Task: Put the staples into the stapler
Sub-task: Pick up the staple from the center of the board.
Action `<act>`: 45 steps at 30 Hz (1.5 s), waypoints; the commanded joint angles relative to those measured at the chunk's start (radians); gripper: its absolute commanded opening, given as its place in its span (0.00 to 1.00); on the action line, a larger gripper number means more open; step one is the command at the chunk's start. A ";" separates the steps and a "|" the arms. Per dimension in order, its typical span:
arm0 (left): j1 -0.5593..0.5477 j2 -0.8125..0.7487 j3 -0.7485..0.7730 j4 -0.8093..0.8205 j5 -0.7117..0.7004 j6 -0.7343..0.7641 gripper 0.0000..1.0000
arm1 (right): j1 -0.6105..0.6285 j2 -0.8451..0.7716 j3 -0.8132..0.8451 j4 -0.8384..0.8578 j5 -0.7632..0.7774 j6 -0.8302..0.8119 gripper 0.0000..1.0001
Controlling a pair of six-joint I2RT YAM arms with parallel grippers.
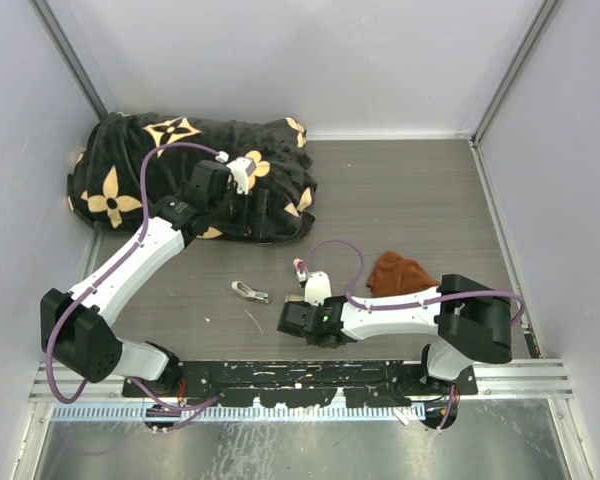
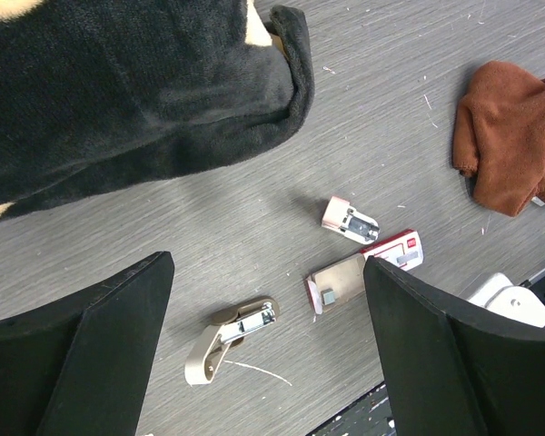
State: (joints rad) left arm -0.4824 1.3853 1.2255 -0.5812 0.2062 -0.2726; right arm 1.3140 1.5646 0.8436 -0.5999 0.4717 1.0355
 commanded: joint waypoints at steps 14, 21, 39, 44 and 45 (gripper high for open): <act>0.005 -0.066 0.008 0.043 0.074 -0.054 0.90 | -0.131 -0.275 -0.133 0.244 -0.128 -0.443 0.17; 0.004 -0.211 -0.190 0.213 0.171 -0.226 0.89 | -0.277 -0.441 -0.182 0.380 -0.416 -0.725 0.16; -0.134 -0.187 -0.433 0.477 0.473 -0.302 0.81 | -0.326 -0.650 -0.307 0.650 -0.534 -0.803 0.16; -0.138 -0.133 -0.410 0.472 0.546 -0.294 0.71 | -0.325 -0.658 -0.304 0.668 -0.542 -0.788 0.16; -0.139 -0.126 -0.408 0.470 0.555 -0.289 0.68 | -0.325 -0.659 -0.303 0.670 -0.544 -0.785 0.16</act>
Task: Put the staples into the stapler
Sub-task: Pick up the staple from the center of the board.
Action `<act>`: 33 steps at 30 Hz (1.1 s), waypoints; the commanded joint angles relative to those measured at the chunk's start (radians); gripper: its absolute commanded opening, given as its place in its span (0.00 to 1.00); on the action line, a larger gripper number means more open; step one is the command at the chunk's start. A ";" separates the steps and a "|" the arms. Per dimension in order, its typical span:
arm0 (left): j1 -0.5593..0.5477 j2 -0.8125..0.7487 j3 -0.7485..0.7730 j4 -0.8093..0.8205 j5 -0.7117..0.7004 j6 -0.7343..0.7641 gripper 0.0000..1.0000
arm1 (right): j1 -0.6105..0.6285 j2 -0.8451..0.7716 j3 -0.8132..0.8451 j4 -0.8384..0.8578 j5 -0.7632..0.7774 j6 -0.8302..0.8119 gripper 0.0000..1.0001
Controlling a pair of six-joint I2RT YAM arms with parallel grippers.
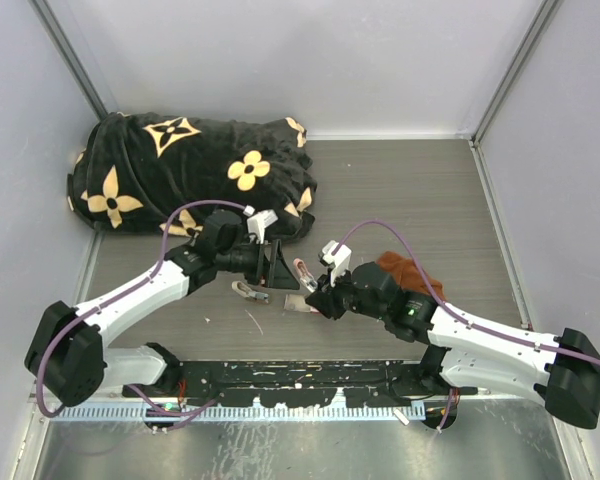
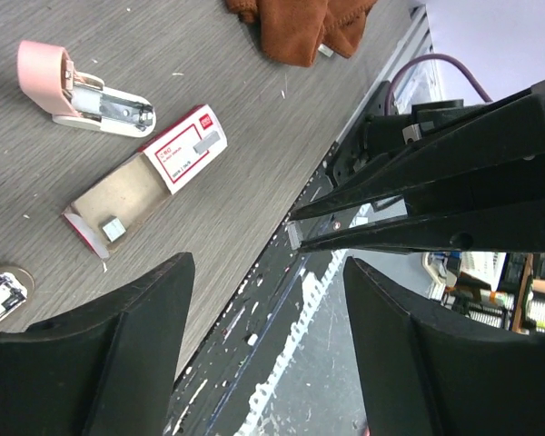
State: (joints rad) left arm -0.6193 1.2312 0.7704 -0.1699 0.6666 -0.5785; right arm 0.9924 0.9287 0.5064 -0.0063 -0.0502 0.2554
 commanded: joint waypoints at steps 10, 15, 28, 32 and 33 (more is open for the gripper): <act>-0.025 0.084 0.079 -0.020 0.091 0.072 0.56 | -0.003 -0.019 0.043 0.097 -0.035 0.008 0.16; -0.032 0.095 0.085 -0.037 0.082 0.082 0.53 | -0.003 -0.017 0.050 0.096 -0.042 0.011 0.16; -0.051 0.098 0.092 -0.056 0.048 0.093 0.53 | -0.004 -0.017 0.053 0.099 -0.060 0.023 0.16; -0.051 0.084 0.096 -0.086 0.004 0.108 0.52 | -0.004 -0.023 0.051 0.092 -0.059 0.023 0.15; -0.050 0.082 0.097 -0.093 -0.007 0.112 0.51 | -0.004 -0.026 0.050 0.091 -0.059 0.024 0.15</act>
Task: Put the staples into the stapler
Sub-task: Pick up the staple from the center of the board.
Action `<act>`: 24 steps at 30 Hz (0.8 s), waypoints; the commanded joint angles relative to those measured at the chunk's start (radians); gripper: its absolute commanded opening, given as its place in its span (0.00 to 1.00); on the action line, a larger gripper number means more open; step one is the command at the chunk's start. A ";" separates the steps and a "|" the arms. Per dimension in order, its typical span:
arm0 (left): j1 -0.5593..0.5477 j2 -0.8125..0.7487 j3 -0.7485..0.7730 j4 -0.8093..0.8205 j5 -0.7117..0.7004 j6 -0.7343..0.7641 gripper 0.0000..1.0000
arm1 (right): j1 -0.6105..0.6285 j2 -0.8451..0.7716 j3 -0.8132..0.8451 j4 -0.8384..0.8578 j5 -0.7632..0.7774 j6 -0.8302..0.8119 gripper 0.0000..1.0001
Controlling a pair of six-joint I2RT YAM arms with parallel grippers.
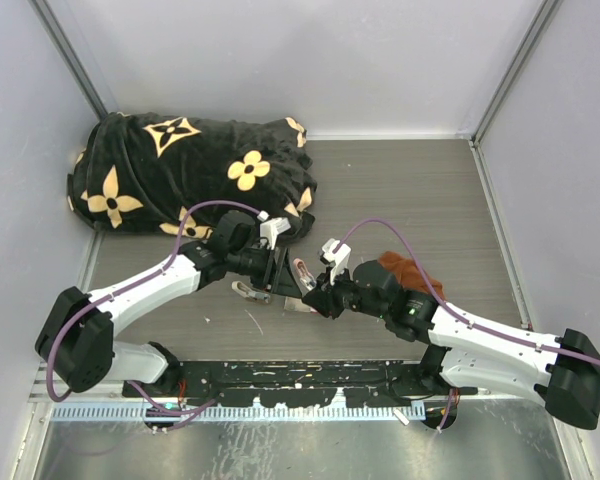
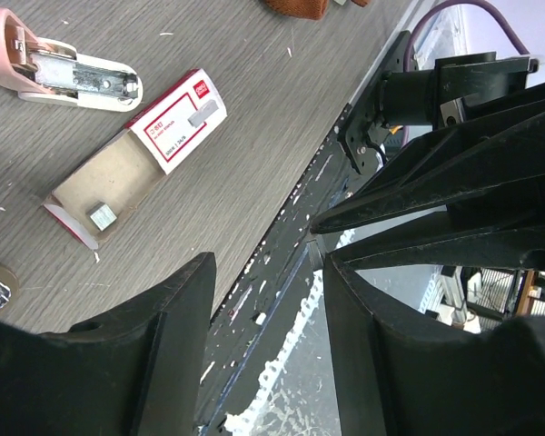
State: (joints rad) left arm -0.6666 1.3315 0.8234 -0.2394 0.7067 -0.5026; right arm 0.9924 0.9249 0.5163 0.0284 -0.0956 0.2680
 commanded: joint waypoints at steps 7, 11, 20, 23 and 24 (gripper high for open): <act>-0.004 -0.033 0.053 -0.068 -0.118 0.055 0.50 | -0.004 -0.032 0.040 0.043 -0.010 0.011 0.15; -0.003 -0.041 0.052 -0.069 -0.130 0.055 0.49 | -0.003 -0.034 0.037 0.039 -0.010 0.013 0.15; -0.004 -0.054 0.045 -0.069 -0.163 0.057 0.48 | -0.004 -0.034 0.033 0.032 0.002 0.012 0.15; -0.002 -0.104 0.043 -0.085 -0.227 0.061 0.50 | -0.003 -0.030 0.043 0.004 0.038 0.011 0.15; -0.002 -0.121 0.041 -0.089 -0.259 0.061 0.53 | -0.004 -0.025 0.053 -0.016 0.058 0.009 0.15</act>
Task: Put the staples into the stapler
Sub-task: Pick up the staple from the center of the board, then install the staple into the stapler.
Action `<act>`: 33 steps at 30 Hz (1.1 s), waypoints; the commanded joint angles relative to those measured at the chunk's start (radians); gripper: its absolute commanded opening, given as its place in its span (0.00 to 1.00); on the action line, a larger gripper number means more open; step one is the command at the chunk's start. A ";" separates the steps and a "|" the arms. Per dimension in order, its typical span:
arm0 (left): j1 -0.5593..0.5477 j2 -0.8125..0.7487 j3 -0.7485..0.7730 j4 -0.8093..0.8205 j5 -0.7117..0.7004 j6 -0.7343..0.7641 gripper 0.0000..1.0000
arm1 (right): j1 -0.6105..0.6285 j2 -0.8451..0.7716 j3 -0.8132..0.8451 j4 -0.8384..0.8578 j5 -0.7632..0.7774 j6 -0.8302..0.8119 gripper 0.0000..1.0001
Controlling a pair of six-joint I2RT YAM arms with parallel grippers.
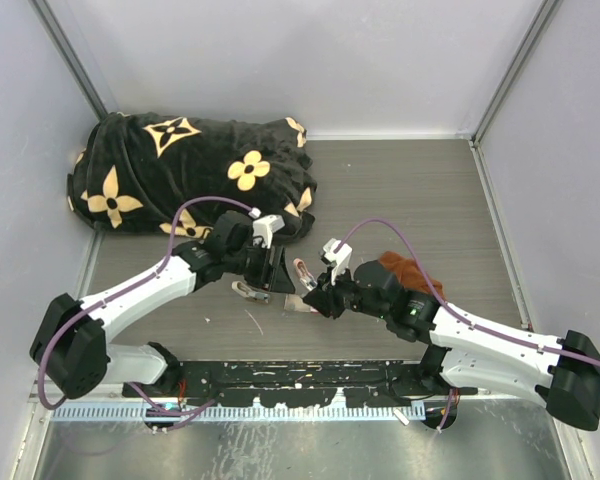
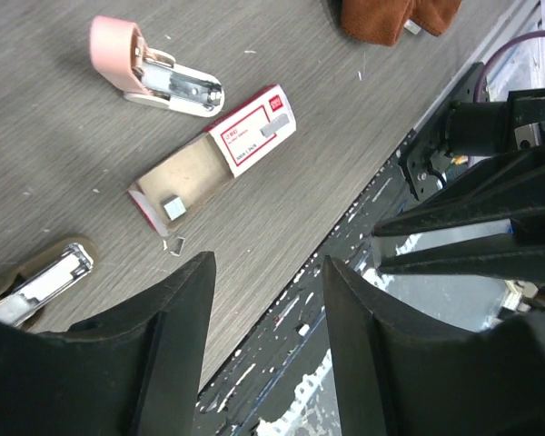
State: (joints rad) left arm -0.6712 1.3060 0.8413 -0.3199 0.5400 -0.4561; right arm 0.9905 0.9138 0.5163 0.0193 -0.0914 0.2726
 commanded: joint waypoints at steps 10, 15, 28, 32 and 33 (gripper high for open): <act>0.062 -0.086 0.009 0.134 -0.167 -0.085 0.61 | -0.112 0.164 0.145 -0.122 0.037 -0.103 0.14; 0.062 0.035 0.015 0.216 -0.162 -0.039 0.60 | -0.163 0.248 0.151 -0.104 0.018 -0.163 0.14; 0.061 0.234 0.015 0.438 -0.133 0.054 0.55 | -0.174 0.399 0.153 0.006 0.013 -0.234 0.14; 0.061 0.258 0.016 0.466 -0.124 0.052 0.52 | -0.185 0.424 0.166 0.013 -0.002 -0.239 0.14; 0.061 0.261 0.015 0.470 -0.127 0.053 0.51 | -0.187 0.430 0.167 0.015 -0.002 -0.242 0.14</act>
State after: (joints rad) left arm -0.6090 1.5673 0.8379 0.0448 0.3920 -0.4278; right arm 0.8139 1.3346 0.6346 -0.0299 -0.0765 0.0566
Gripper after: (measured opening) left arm 0.522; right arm 0.219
